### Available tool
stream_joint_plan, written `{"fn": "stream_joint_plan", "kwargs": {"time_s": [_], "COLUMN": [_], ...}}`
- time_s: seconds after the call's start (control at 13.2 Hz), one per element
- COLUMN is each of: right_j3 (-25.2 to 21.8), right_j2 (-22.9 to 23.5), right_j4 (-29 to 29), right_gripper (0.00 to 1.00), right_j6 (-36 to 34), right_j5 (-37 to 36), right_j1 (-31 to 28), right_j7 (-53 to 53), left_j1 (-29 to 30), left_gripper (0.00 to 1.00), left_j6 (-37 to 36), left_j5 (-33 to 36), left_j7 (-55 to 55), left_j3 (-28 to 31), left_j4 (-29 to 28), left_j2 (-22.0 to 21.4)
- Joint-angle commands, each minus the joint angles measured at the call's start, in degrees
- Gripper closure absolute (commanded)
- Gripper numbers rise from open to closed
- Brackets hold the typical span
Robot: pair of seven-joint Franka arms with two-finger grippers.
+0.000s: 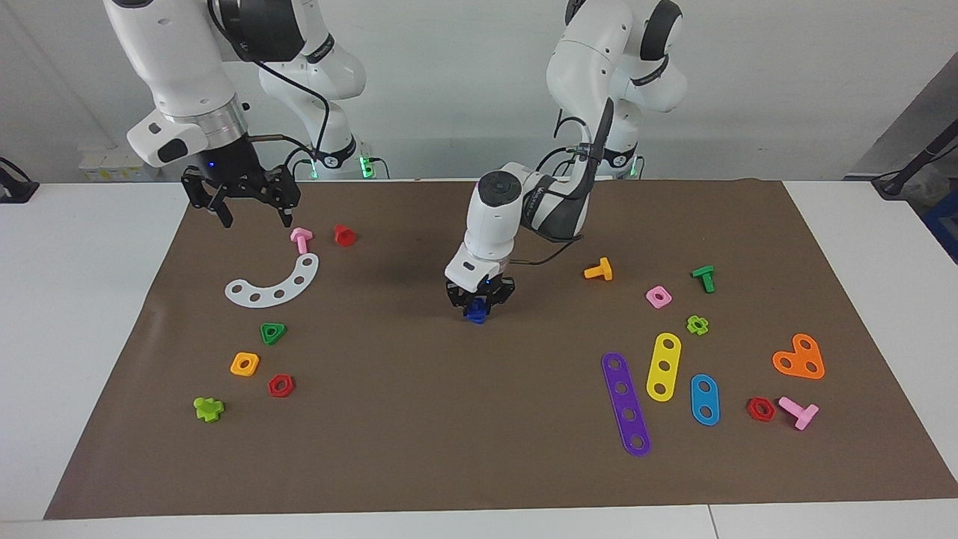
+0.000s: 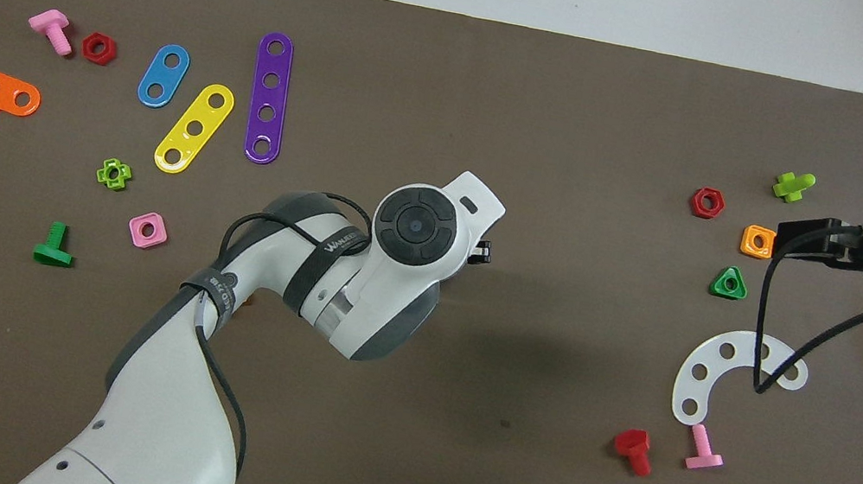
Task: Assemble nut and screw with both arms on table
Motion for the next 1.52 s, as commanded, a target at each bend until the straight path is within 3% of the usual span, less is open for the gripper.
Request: {"fn": "stream_joint_plan", "kwargs": {"time_s": [0.0, 0.15, 0.3, 0.45, 0.53, 0.76, 0.98, 1.14, 1.29, 1.44], "right_j3": [0.2, 0.2, 0.3, 0.3, 0.3, 0.3, 0.4, 0.5, 0.8, 1.1], "right_j2": [-0.3, -0.3, -0.3, -0.3, -0.3, -0.3, -0.3, -0.4, -0.4, -0.4], "right_j4": [-0.5, -0.7, -0.7, -0.7, -0.7, -0.5, -0.5, -0.5, -0.5, -0.3], "right_gripper": [0.0, 0.0, 0.0, 0.0, 0.0, 0.0, 0.0, 0.0, 0.0, 0.0], "right_j6": [-0.8, -0.5, -0.3, -0.3, -0.5, -1.6, -2.2, -2.4, -2.4, -2.0], "right_j5": [0.7, 0.7, 0.7, 0.7, 0.7, 0.7, 0.5, 0.2, -0.8, -0.8], "right_j1": [-0.5, -0.5, -0.5, -0.3, -0.3, -0.4, 0.2, 0.3, 0.3, 0.3], "right_j7": [-2.0, -1.9, -1.8, -1.6, -1.5, -1.8, -1.8, -1.8, -1.8, -1.6], "left_j1": [-0.4, -0.1, 1.8, 7.4, 11.2, 20.0, 30.9, 37.4, 39.2, 39.3], "left_gripper": [0.0, 0.0, 0.0, 0.0, 0.0, 0.0, 0.0, 0.0, 0.0, 0.0], "left_j6": [0.8, -1.5, -11.3, -20.8, -24.0, -35.3, -45.2, -46.6, -44.9, -44.4], "left_j5": [-0.1, 0.0, 0.1, 0.2, 0.1, -0.6, 0.0, 0.2, 4.2, 5.3], "left_j7": [-0.2, 0.0, 0.4, 1.5, 4.8, 20.3, 34.4, 42.5, 43.1, 43.0], "left_j3": [0.8, 0.9, 0.8, 0.8, 0.3, 0.8, 0.8, 1.0, 0.9, 0.9], "left_j4": [-0.6, 1.6, 8.7, 13.7, 14.0, 13.0, 10.8, 5.2, 0.6, 2.4], "left_j2": [-0.5, -0.5, 0.0, -1.4, -4.6, -12.6, -16.7, -20.8, -25.7, -26.9]}}
